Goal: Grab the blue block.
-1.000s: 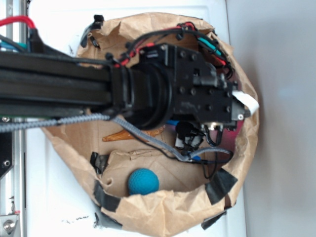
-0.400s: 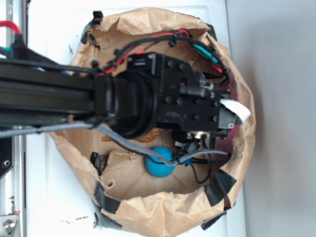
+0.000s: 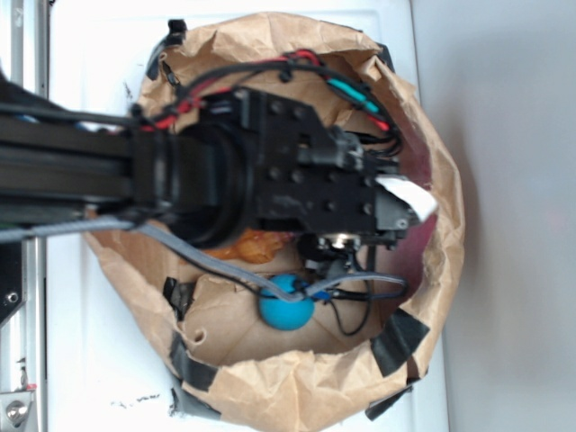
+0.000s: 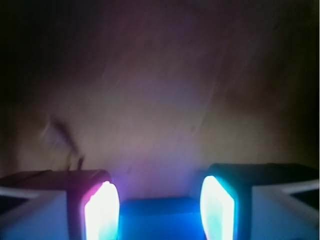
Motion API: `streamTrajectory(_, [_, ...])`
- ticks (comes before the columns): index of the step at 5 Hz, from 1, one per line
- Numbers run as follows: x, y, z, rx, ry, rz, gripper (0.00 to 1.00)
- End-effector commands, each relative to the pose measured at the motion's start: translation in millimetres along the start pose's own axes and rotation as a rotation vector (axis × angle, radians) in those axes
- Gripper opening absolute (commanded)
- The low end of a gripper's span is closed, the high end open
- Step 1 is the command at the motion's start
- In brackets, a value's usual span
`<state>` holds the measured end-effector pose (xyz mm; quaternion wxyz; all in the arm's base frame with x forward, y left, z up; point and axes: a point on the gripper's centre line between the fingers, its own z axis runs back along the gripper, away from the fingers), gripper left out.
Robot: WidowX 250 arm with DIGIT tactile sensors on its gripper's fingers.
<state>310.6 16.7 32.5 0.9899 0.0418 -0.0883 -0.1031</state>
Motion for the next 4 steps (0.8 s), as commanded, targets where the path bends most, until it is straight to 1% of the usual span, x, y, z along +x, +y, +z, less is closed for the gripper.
streamTrajectory(1, [-12.8,30.7,84.4,-0.092,-0.162,0.054,0.0])
streamTrajectory(2, [-20.2,41.9,97.4,-0.135,-0.17,0.053,0.0])
streamTrajectory(3, [-23.0,42.1,99.6,-0.118,-0.178,0.07,0.0])
streamTrajectory(4, [-20.3,38.2,96.0,-0.053,-0.135,0.07,0.0])
